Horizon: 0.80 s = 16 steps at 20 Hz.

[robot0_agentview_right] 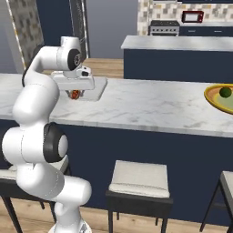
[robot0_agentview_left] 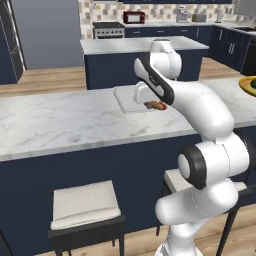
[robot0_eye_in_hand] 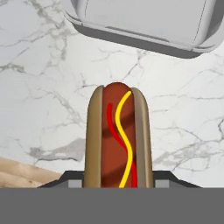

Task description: Place one cooked food and one vegetable from the large plate to each tupperware container.

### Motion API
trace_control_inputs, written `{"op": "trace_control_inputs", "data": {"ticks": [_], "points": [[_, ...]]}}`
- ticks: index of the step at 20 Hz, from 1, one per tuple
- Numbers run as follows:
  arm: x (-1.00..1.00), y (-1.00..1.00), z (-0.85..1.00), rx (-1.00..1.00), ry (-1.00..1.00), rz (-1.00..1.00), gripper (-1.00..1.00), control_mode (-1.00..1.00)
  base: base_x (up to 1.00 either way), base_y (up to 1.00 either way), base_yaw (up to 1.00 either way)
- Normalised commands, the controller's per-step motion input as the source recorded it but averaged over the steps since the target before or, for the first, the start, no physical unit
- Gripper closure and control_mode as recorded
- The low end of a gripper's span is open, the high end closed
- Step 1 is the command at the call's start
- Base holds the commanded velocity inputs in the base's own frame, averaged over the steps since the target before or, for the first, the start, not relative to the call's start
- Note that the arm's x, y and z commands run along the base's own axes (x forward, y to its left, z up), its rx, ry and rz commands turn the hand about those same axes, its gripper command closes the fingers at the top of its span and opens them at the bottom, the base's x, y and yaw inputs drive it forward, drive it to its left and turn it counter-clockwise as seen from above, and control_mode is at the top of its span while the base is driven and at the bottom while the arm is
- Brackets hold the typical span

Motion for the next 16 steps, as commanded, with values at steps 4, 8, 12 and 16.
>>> {"op": "trace_control_inputs", "data": {"ticks": [4, 8, 12, 16], "points": [[0.0, 0.0, 0.0, 0.0, 0.0, 0.0, 1.0, 1.0, 0.49, 0.1, 0.0], [0.0, 0.0, 0.0, 0.0, 0.0, 0.0, 1.0, 1.0, 0.52, 0.25, 0.0], [0.0, 0.0, 0.0, 0.0, 0.0, 0.0, 1.0, 1.0, 0.7, 0.3, -0.02], [0.0, 0.0, 0.0, 0.0, 0.0, 0.0, 1.0, 1.0, 0.21, 0.08, 0.0]]}}
